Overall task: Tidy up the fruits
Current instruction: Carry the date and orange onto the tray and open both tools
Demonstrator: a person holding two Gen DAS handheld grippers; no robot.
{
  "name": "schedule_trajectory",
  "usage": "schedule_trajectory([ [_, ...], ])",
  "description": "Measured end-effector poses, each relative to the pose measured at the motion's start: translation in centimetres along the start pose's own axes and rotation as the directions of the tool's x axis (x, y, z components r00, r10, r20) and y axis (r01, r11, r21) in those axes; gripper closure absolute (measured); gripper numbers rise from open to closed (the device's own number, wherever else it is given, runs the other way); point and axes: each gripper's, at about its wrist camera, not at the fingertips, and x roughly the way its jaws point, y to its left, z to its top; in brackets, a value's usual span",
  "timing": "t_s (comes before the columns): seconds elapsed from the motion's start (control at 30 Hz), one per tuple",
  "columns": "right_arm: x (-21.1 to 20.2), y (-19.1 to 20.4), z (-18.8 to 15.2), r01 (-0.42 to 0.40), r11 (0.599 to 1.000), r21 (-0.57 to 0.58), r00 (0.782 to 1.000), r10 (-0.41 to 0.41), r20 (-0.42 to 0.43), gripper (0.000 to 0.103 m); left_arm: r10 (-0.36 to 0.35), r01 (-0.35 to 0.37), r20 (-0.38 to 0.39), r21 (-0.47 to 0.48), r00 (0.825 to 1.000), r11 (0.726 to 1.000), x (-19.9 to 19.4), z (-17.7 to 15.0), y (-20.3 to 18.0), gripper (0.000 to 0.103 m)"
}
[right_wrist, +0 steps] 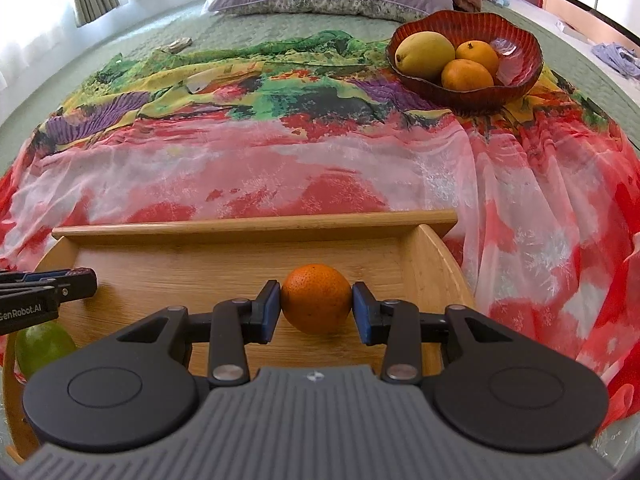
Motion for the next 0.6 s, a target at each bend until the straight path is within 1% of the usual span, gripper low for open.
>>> schedule_trajectory([
  [0.5, 0.10, 0.02, 0.04, -0.001, 1.000, 0.002, 1.000, 0.001, 0.003, 0.059, 0.009, -0.009, 0.005, -0.013, 1.000, 1.000, 0.40, -0.08, 0.45, 0.079],
  [0.6, 0.09, 0.02, 0.02, -0.002, 1.000, 0.001, 1.000, 0.002, 0.003, 0.058, 0.009, -0.009, 0.013, -0.004, 1.000, 1.000, 0.31, -0.14, 0.44, 0.077],
])
